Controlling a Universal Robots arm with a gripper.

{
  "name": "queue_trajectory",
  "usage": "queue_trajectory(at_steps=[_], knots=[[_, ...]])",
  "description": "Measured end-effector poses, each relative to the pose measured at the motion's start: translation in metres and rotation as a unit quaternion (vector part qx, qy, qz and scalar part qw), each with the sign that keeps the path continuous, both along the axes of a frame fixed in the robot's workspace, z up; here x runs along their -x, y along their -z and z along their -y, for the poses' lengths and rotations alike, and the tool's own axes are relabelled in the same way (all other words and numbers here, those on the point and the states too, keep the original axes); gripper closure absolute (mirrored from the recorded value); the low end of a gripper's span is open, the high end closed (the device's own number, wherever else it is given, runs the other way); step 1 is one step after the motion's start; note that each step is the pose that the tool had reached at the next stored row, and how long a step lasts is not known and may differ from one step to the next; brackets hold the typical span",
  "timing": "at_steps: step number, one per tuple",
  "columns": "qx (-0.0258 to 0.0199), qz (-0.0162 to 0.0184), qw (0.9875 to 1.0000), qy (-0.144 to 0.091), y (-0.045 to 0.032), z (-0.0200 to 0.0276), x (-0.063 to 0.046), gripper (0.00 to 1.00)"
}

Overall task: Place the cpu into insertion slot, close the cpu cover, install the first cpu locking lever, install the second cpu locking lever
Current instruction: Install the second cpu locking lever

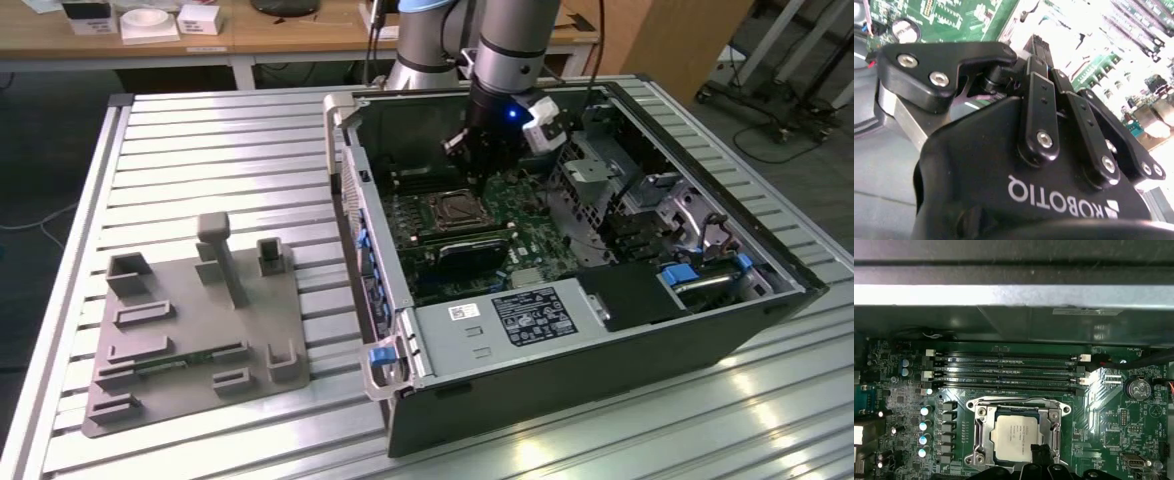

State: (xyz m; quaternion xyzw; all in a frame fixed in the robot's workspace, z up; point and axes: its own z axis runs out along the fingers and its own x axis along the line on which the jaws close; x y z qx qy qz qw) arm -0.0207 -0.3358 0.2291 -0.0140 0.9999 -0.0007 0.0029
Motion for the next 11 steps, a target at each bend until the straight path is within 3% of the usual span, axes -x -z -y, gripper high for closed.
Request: queue_trajectory(at_steps=[4,11], knots=[[0.0005,-0.0003,1.0000,0.000,-0.0008,0.0022,0.000,0.90],[0.0011,-0.0007,1.0000,0.000,-0.0013,0.0112,0.000,0.90]])
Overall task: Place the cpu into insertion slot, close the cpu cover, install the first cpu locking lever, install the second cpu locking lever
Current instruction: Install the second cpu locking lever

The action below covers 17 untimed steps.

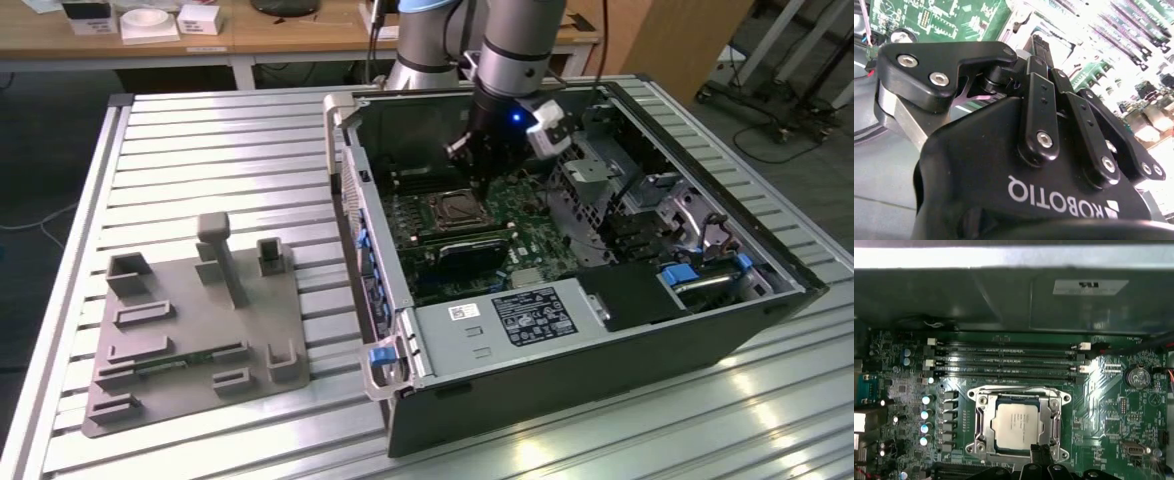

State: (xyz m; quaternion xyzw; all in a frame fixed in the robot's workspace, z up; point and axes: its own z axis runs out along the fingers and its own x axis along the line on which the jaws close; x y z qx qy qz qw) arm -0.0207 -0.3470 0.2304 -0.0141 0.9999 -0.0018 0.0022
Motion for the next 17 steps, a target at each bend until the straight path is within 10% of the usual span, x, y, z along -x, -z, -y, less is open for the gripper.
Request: queue_trajectory(at_steps=[17], knots=[[0.0043,-0.0005,1.0000,0.000,-0.0076,0.0096,0.0000,0.90]])
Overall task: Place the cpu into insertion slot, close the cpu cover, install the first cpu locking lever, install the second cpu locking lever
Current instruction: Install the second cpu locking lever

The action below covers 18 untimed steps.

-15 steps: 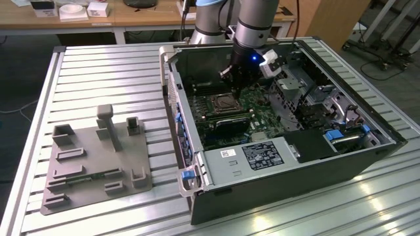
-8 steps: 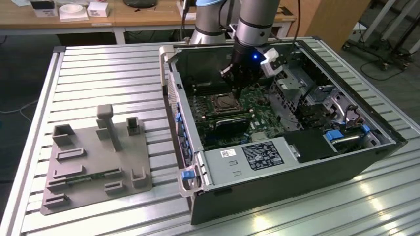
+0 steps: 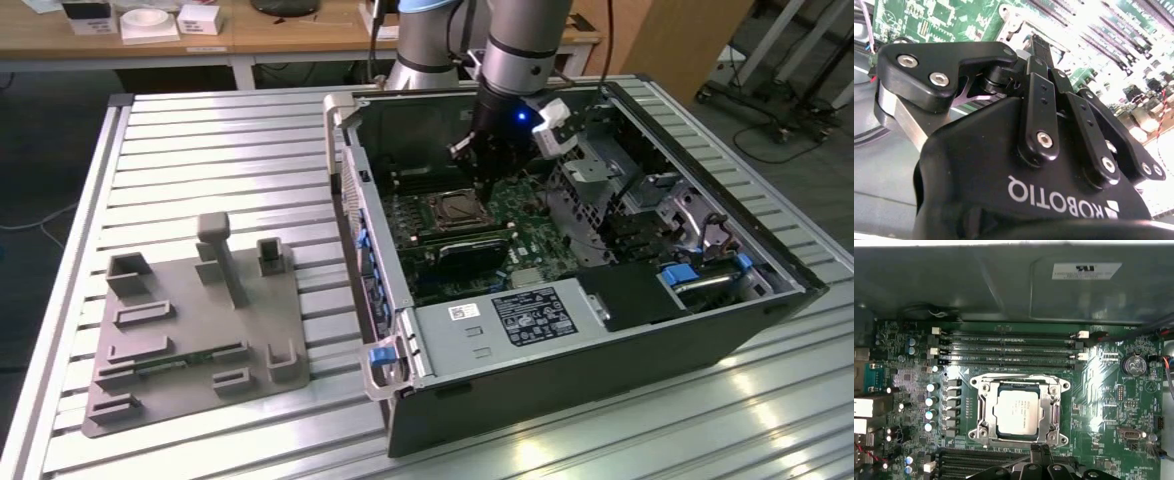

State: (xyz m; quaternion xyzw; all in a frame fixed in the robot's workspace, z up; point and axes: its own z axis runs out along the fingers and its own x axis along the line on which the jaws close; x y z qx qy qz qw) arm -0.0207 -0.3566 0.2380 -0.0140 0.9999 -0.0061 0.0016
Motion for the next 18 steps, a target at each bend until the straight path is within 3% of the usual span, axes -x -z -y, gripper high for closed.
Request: queue_trajectory(at_steps=[5,12,18], knots=[[0.0007,0.0000,1.0000,0.000,0.0000,0.0057,0.000,0.90],[0.0007,0.0000,1.0000,0.000,0.0000,0.0200,0.000,0.90],[0.0007,0.0000,1.0000,0.000,0.0000,0.0224,0.001,0.90]])
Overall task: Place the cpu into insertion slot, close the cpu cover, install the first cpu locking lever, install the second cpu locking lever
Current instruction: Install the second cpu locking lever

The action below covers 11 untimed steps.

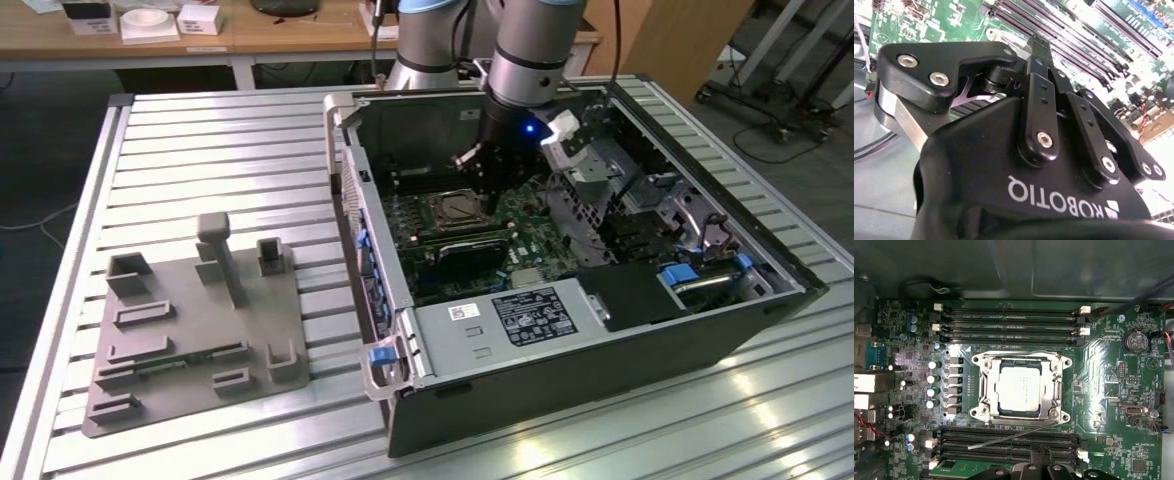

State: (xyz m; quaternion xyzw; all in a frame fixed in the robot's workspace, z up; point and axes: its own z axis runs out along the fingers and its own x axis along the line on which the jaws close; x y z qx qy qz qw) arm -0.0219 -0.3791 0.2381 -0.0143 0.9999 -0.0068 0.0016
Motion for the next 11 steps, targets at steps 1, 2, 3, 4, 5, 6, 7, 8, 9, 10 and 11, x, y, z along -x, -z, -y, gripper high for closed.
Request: queue_trajectory(at_steps=[1,2,3,4,5,6,7,8,9,10,11], knots=[[0.0000,0.0000,1.0000,0.000,0.0000,0.0001,0.0003,0.90],[0.0000,0.0000,1.0000,0.000,0.0000,0.0001,0.0007,0.90],[0.0000,0.0000,1.0000,0.000,0.0000,0.0001,0.0011,0.90],[0.0000,0.0000,1.0000,0.000,0.0000,0.0001,0.0017,0.90],[0.0000,0.0000,1.0000,0.000,0.0000,0.0001,0.0023,0.90],[0.0000,0.0000,1.0000,0.000,0.0001,0.0001,0.0030,0.90],[0.0000,0.0000,1.0000,0.000,0.0001,0.0001,0.0038,0.90],[-0.0001,0.0000,1.0000,0.000,0.0003,0.0001,0.0050,0.90],[0.0000,0.0000,1.0000,0.000,0.0004,0.0001,0.0063,0.90],[0.0000,0.0000,1.0000,0.000,0.0005,0.0001,0.0076,0.90],[-0.0001,0.0000,1.0000,-0.001,0.0006,0.0001,0.0089,0.90]])
